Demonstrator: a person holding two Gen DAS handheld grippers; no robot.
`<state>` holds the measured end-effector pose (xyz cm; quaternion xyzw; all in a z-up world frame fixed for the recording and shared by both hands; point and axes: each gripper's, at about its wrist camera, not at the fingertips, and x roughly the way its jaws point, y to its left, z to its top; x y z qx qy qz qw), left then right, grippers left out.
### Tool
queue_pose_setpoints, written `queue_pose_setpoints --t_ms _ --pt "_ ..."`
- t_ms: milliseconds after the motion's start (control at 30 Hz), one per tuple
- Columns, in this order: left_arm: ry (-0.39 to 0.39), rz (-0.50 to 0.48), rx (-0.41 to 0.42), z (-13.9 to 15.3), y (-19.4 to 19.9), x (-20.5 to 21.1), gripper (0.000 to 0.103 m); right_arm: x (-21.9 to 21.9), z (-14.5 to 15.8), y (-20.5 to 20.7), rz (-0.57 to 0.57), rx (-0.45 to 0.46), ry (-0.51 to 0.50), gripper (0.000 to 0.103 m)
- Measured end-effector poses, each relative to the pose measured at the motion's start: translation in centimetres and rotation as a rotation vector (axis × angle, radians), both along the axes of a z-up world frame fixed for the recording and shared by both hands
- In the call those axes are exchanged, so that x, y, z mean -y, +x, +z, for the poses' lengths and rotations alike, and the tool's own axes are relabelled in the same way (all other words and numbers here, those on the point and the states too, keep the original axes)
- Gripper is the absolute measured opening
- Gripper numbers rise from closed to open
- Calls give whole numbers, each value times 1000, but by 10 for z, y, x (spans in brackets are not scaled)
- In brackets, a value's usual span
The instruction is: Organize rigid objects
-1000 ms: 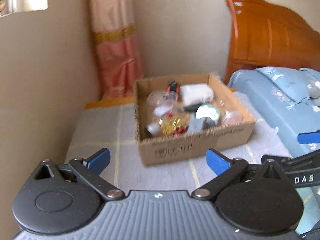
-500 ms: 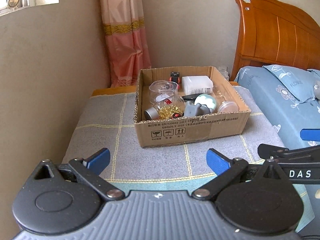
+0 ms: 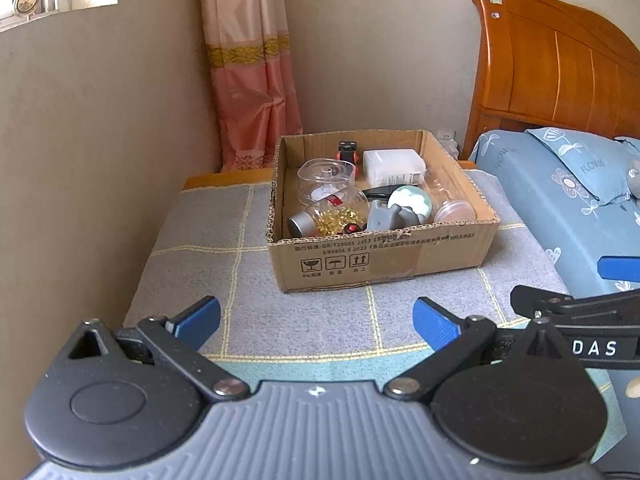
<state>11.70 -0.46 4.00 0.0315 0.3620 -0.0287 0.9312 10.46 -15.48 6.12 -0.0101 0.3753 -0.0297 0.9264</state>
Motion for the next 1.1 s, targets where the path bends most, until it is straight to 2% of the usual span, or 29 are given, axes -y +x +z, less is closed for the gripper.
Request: queue_pose_setpoints --t_ms 1100 --pt "18 11 5 3 -2 -2 102 -1 3 0 1 6 -3 103"
